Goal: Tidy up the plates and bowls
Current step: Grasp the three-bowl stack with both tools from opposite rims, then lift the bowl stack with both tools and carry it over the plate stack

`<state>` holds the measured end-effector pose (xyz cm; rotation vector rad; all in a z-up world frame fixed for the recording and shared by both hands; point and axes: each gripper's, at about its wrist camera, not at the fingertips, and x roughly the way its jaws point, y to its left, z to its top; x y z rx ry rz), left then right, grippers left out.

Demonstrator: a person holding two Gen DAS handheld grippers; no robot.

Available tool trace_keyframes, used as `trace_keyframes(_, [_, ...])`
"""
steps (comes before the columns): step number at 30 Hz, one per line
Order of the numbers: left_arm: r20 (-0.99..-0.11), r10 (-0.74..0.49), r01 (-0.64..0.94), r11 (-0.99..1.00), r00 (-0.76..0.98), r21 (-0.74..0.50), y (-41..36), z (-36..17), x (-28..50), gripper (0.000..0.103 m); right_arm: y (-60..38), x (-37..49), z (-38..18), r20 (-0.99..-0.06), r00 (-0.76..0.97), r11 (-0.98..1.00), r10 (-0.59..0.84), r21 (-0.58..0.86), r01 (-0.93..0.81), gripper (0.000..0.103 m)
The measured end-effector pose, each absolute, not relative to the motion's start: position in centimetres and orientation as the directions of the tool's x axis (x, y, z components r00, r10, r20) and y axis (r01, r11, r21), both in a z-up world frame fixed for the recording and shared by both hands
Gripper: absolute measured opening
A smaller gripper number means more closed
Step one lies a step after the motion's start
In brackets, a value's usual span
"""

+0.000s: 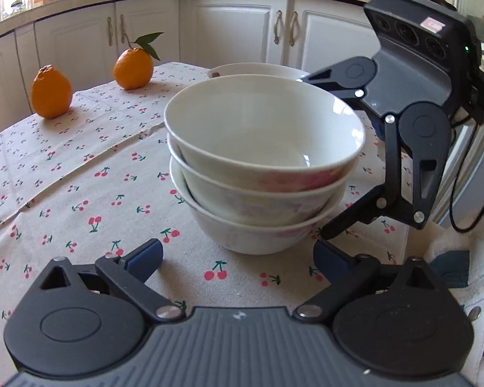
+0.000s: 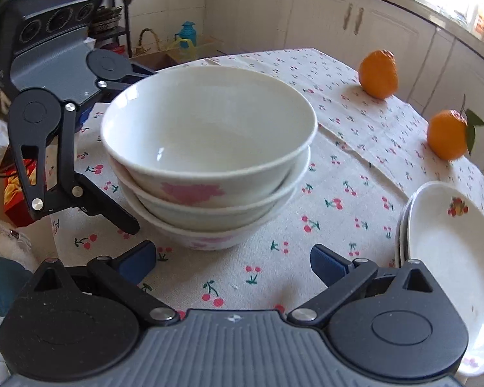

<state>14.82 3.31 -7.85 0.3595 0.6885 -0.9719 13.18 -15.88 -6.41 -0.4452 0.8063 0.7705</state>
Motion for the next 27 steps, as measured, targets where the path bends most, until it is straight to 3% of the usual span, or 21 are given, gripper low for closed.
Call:
trace_keyframes(3, [-0.697, -0.638, 0.891, 0.454, 0.326, 0.0, 2.8, -7.4, 15.0, 0.088, -15.1, 13.6, -6.0, -0.786, 0.429, 0.581, 0.445, -0.111, -0.806, 0.103])
trace_keyframes(12, [-0.713, -0.646, 0.931, 0.363, 0.273, 0.027, 1.9, -6.4, 16.1, 0.082, -14.4, 14.8, -4.8, -0.816, 0.342, 0.469, 0.466, -0.1, -0.877, 0.099])
trace_keyframes(20, [-0.725, -0.646, 0.942, 0.337, 0.24, 0.012, 2.0, -6.2, 16.6, 0.082, -14.4, 15.3, -4.5, -0.829, 0.278, 0.434, 0.485, -0.047, -0.9, 0.088])
trace_keyframes(27, [-0.73, -0.653, 0.954, 0.3, 0.2, -0.008, 1.8, -6.4, 17.5, 0.082, -14.2, 15.9, -4.7, -0.834, 0.247, 0.419, 0.493, -0.022, -0.908, 0.088])
